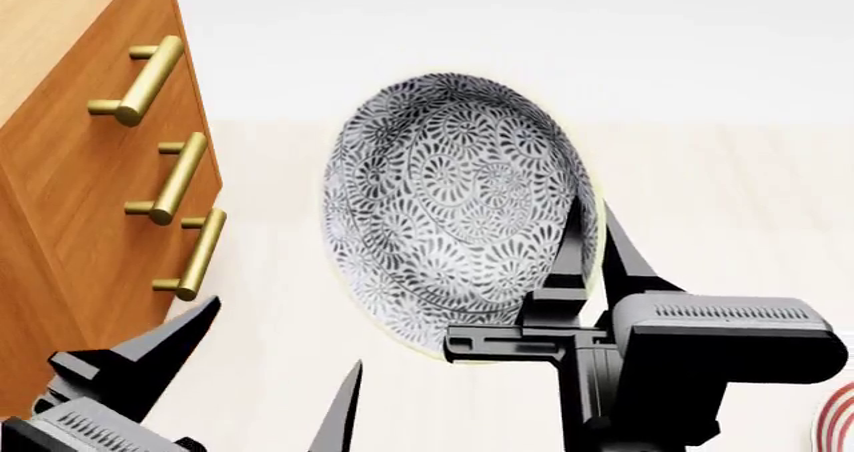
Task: Put the bowl on top of the cabinet.
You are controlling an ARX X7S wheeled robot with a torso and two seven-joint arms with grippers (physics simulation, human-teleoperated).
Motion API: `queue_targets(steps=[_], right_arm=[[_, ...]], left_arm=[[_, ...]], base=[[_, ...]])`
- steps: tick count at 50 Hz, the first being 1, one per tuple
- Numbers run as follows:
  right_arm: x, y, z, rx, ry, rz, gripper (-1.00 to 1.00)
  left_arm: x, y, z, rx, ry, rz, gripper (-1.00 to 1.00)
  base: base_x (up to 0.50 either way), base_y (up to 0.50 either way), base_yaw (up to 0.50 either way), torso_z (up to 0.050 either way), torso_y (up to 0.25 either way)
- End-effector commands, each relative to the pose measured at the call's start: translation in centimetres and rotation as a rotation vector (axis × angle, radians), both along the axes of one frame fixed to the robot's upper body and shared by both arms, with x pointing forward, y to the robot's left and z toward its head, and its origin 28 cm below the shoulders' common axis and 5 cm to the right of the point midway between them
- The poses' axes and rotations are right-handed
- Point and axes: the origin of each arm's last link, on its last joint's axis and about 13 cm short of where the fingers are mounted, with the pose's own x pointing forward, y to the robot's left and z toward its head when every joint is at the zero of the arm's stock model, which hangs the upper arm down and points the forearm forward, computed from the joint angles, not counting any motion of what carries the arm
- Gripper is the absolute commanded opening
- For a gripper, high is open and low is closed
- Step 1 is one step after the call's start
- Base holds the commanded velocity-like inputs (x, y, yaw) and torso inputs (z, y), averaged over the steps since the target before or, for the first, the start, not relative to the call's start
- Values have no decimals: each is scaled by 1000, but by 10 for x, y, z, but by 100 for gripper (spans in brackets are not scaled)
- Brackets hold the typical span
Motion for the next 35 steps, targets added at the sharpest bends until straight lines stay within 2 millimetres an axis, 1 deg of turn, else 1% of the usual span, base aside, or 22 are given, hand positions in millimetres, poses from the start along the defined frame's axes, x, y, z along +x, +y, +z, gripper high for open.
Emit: queue_targets(steps=[1,10,14,21,28,35], right_arm=[[2,2,-2,-20,-12,1,-100],[2,2,-6,-27,-9,6,-100],[-1,2,-7,-28,-12,12,-100],[-3,2,-8,-32,-15,15,-100],[-4,3,-9,-35,-16,22,-100],[-9,5,-8,-41,-29,40,-100]], left_arm=[[-4,-3,19,9,-30,-48,100],[2,-2,25,13,-34,-29,100],[9,0,29,17,-37,4,100],[14,2,34,27,-40,5,100],[14,4,39,22,-45,16,100],[14,1,43,42,-78,69,100]], base=[[0,0,0,0,0],[0,0,0,2,0],[0,0,0,0,0],[0,0,0,0,0],[0,0,0,0,1],[0,0,0,0,0]])
